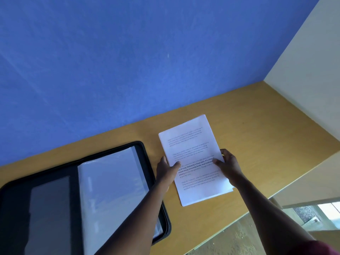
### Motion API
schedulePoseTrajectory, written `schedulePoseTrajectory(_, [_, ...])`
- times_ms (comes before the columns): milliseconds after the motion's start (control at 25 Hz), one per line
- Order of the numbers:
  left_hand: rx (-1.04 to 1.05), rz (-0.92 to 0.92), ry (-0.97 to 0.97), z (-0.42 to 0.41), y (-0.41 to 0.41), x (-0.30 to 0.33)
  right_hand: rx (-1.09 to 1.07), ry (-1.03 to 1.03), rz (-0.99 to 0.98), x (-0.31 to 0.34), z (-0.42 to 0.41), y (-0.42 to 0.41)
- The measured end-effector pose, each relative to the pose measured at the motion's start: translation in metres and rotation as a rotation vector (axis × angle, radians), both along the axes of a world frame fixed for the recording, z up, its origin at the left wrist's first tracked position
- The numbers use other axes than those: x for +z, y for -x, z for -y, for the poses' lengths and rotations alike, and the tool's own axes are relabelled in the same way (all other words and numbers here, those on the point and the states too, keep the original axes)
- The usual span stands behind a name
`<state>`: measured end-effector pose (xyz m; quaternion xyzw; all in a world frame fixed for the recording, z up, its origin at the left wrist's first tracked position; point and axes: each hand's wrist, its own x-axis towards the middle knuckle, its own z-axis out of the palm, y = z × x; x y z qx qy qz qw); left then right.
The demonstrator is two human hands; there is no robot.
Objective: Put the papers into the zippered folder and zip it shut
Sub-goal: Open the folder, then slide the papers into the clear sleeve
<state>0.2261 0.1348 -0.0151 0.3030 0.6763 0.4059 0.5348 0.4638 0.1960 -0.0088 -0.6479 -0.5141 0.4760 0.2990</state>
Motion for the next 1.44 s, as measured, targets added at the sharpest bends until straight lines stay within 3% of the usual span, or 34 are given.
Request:
schedulePoseTrajectory(120, [0.034, 0.11, -0.052, -0.004, 0.013, 0.008, 0.026, -0.048, -0.136, 0.012, 0.002, 0.005])
schedulePoseTrajectory(280, [0.034, 0.114, -0.101, -0.013, 0.038, 0.023, 0.02, -0.1, -0.246, 0.017, 0.007, 0.012])
schedulePoseTrajectory(560, [-0.02, 0.049, -0.22, -0.013, 0.041, 0.046, -0.078, -0.189, -0.225, 0.027, 0.012, 0.02])
schedulePoseTrajectory(680, [-0.012, 0.015, -0.207, -0.01, 0.028, 0.046, -0.067, -0.197, -0.113, 0.03, 0.009, 0.014])
schedulePoseTrajectory(880, [-0.001, -0.072, -0.045, -0.007, 0.004, 0.028, 0.052, 0.003, 0.225, 0.013, 0.001, 0.002])
schedulePoseTrajectory(1120, [-0.032, -0.14, 0.075, -0.016, -0.016, 0.011, 0.052, 0.106, 0.356, -0.012, -0.008, 0.002])
schedulePoseTrajectory(1440, [0.029, -0.348, 0.223, -0.029, -0.03, 0.004, 0.102, -0.016, 0.662, -0.023, -0.012, 0.009])
